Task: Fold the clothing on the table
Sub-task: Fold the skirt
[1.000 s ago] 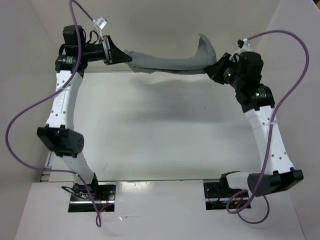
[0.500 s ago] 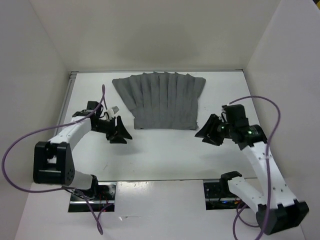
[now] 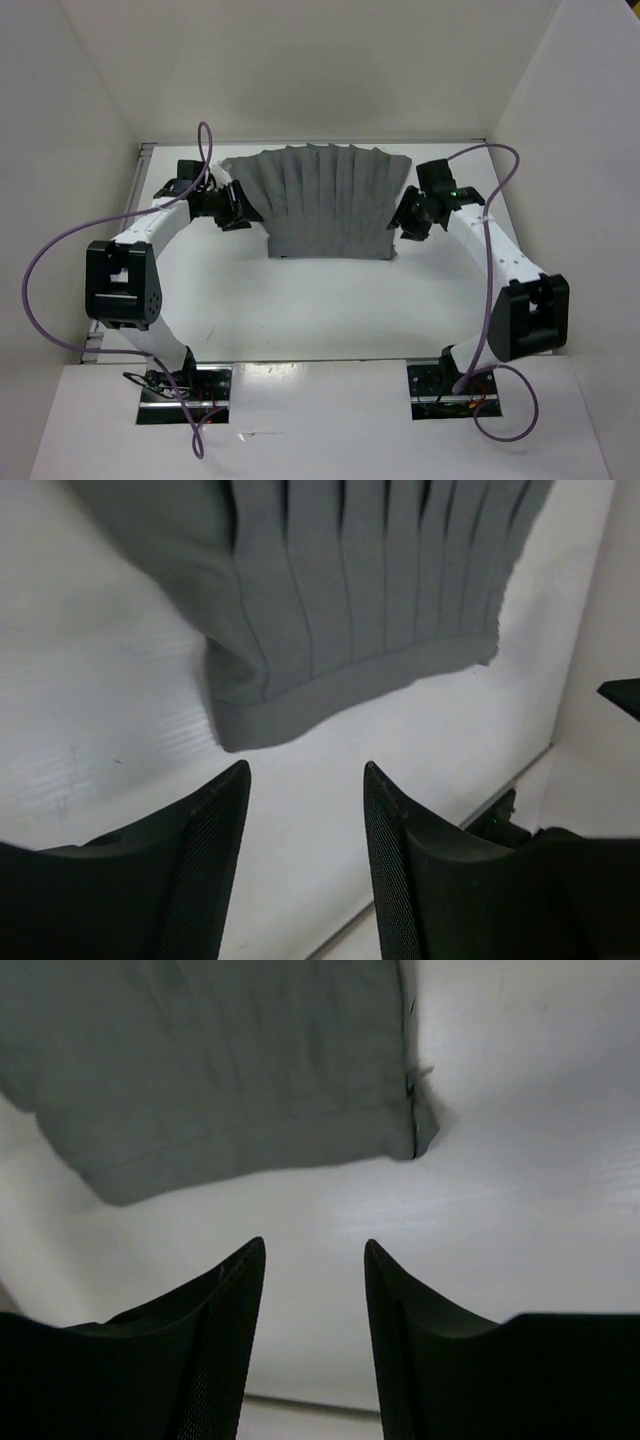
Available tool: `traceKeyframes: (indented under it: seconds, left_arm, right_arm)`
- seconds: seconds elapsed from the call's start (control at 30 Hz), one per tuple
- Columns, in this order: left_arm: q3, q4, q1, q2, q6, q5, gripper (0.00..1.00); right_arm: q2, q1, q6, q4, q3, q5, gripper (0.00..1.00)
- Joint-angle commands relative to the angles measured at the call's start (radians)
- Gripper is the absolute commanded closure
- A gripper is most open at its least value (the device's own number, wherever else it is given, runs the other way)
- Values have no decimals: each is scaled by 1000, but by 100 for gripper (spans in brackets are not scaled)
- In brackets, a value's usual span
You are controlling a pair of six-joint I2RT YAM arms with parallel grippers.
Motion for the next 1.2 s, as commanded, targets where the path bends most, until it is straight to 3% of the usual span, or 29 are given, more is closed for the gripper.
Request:
traceKeyframes:
  seconds: [0.0, 0.33, 0.57, 1.17]
  left_arm:
    - [-14, 94, 4, 14, -11, -122, 43]
    - [-83, 113, -23, 126, -50, -170, 46]
    - [-94, 144, -42, 205, -78, -151, 48]
    - [-105, 196, -128, 286, -135, -118, 50]
  right_arm:
    - [104, 4, -79, 66, 124, 180, 50]
    - [362, -6, -108, 119, 155, 171, 50]
    - [421, -6, -108, 108, 144, 196, 50]
    - [523, -6, -108, 143, 110, 87, 51]
